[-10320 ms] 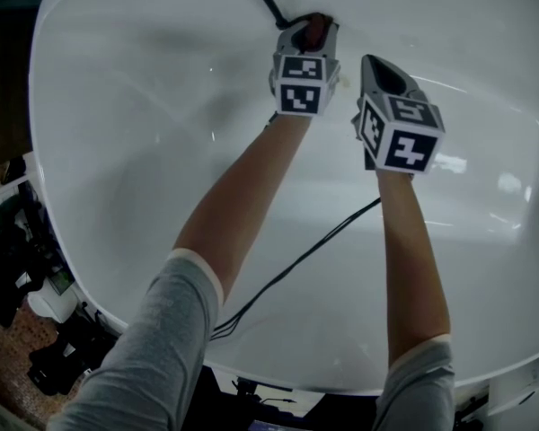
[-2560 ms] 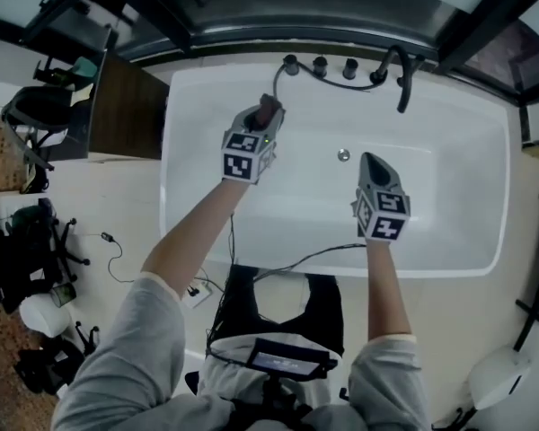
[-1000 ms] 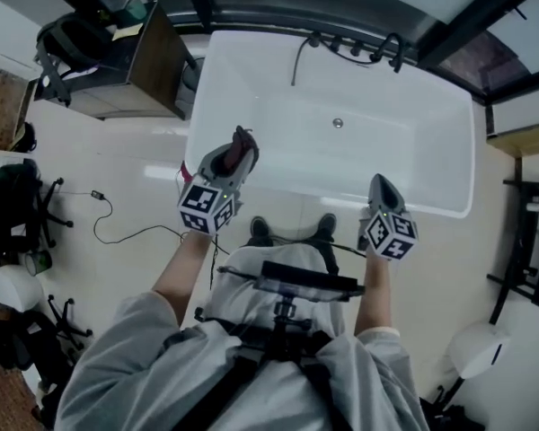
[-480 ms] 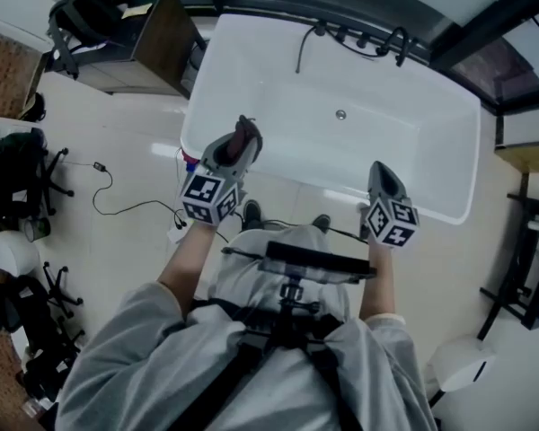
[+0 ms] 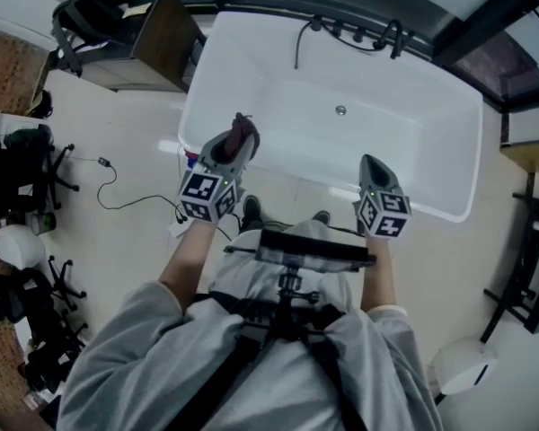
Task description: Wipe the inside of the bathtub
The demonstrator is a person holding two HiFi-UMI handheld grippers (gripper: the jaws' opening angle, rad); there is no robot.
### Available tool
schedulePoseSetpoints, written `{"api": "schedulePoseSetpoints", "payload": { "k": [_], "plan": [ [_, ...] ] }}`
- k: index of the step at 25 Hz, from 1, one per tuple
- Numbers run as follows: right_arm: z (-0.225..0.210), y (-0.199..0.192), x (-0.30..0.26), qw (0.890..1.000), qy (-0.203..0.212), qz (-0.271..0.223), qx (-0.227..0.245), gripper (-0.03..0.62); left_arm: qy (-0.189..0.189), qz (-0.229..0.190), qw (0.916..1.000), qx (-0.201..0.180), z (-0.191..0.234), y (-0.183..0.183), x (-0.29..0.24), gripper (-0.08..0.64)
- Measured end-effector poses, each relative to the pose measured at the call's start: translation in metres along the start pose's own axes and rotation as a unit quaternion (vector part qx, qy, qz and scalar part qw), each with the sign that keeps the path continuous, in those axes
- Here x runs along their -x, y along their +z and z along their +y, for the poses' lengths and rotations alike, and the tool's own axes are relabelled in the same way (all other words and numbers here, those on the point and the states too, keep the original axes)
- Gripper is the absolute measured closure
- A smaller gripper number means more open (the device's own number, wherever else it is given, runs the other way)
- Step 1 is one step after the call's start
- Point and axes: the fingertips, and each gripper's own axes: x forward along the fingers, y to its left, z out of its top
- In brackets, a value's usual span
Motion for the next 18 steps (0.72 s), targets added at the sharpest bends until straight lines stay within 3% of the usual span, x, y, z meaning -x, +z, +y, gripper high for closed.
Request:
{"api": "schedulePoseSetpoints", "payload": {
  "k": [18],
  "plan": [
    [0.010, -0.009, 0.008, 1.000, -0.012, -0.007, -0.024, 0.588, 0.000, 0.001, 1.0000, -0.008, 0.007, 0.000, 0.016, 0.466]
  ]
}}
